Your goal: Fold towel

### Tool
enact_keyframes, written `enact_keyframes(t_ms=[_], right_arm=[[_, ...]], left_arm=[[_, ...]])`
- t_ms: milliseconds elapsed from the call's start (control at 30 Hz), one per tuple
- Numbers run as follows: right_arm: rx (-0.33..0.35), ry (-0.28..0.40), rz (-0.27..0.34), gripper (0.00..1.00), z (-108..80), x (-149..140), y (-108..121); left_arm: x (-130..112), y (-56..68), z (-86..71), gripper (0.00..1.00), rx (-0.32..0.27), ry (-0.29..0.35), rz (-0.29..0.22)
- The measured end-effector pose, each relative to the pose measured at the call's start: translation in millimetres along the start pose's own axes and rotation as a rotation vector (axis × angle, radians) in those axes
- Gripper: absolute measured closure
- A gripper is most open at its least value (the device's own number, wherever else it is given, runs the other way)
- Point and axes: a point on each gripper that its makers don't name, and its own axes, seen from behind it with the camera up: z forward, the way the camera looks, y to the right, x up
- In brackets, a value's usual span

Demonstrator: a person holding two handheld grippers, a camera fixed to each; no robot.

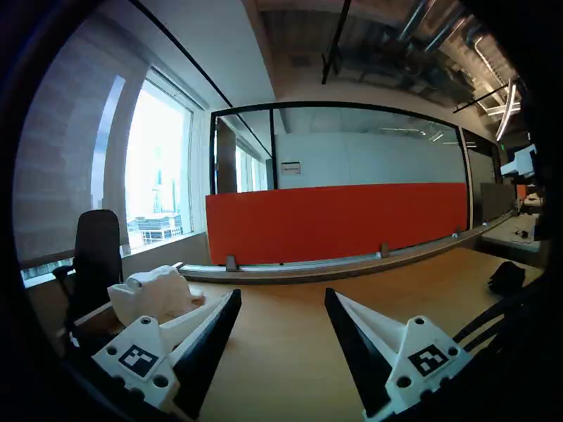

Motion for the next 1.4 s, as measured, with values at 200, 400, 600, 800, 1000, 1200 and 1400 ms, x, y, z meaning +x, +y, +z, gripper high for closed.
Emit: enact_keyframes(t_ms=[200, 400, 600, 800, 1000, 1200, 1400], right_arm=[[-0.021, 0.016, 0.010, 0.02, -1.3, -11.1, 11.0], [-0.035, 0.023, 0.017, 0.02, -5.4, -22.2, 17.0], [-0.040, 0.022, 0.014, 0.02, -8.2, -31.7, 18.8], [-0.035, 0.024, 0.008, 0.02, -8.4, -41.3, 14.2], [-0.030, 0.023, -0.001, 0.02, -6.6, -42.1, 10.1], [-0.037, 0.022, 0.000, 0.02, -2.7, -45.3, 11.7], [-0.043, 0.022, -0.003, 0.02, -1.3, -47.9, 10.9]], left_arm=[[-28.4, -3.6, -2.5, 0.13, 0.008, 0.002, 0.005], [-51.2, -5.0, -4.3, 0.12, 0.007, 0.007, -0.003], [-69.5, -7.1, -4.3, 0.12, 0.009, 0.007, -0.017], [-84.0, -10.7, -2.7, 0.13, 0.014, 0.009, -0.030], [-92.2, -15.7, 1.6, 0.12, 0.021, 0.013, -0.043], [-100.0, -19.1, 4.2, 0.12, 0.028, 0.011, -0.048], [-102.7, -20.1, 5.1, 0.13, 0.029, 0.009, -0.053]])
